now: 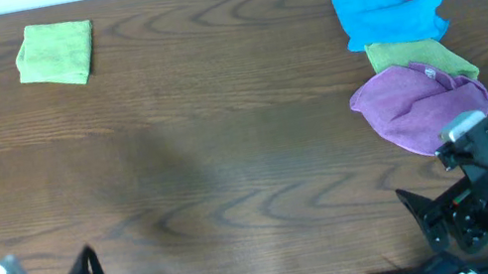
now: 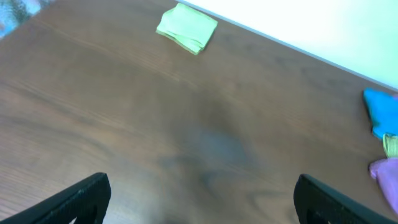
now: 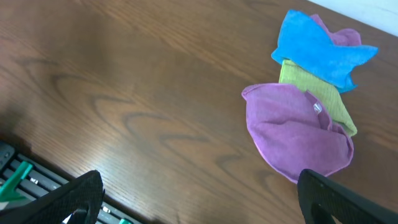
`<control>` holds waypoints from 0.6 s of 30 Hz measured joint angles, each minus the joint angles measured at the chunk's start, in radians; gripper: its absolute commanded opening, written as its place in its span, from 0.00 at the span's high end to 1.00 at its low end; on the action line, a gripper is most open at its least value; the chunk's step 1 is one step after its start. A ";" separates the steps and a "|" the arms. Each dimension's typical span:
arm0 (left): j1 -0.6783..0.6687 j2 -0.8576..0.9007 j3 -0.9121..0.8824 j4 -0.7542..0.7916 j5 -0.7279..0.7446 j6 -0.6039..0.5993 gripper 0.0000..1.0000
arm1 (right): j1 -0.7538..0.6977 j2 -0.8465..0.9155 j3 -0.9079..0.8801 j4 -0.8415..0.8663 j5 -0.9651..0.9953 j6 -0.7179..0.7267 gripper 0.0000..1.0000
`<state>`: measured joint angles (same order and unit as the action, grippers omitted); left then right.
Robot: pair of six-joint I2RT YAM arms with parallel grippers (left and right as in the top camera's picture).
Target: Fold the cloth
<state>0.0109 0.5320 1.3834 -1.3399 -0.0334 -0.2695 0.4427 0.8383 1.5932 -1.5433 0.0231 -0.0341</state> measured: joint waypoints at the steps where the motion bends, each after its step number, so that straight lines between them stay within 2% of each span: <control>1: 0.000 -0.001 -0.042 0.046 -0.001 0.002 0.05 | 0.000 0.000 -0.001 0.000 0.000 0.000 0.01; 9: -0.001 -0.030 -0.487 0.473 0.053 0.006 0.05 | 0.000 0.000 -0.002 -0.001 0.000 0.000 0.01; 18: -0.001 -0.221 -0.866 0.768 0.065 0.007 0.05 | 0.000 0.000 -0.003 0.000 0.001 0.000 0.01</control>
<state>0.0101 0.3107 0.5175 -0.5716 0.0315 -0.2626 0.4427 0.8383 1.5898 -1.5436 0.0238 -0.0341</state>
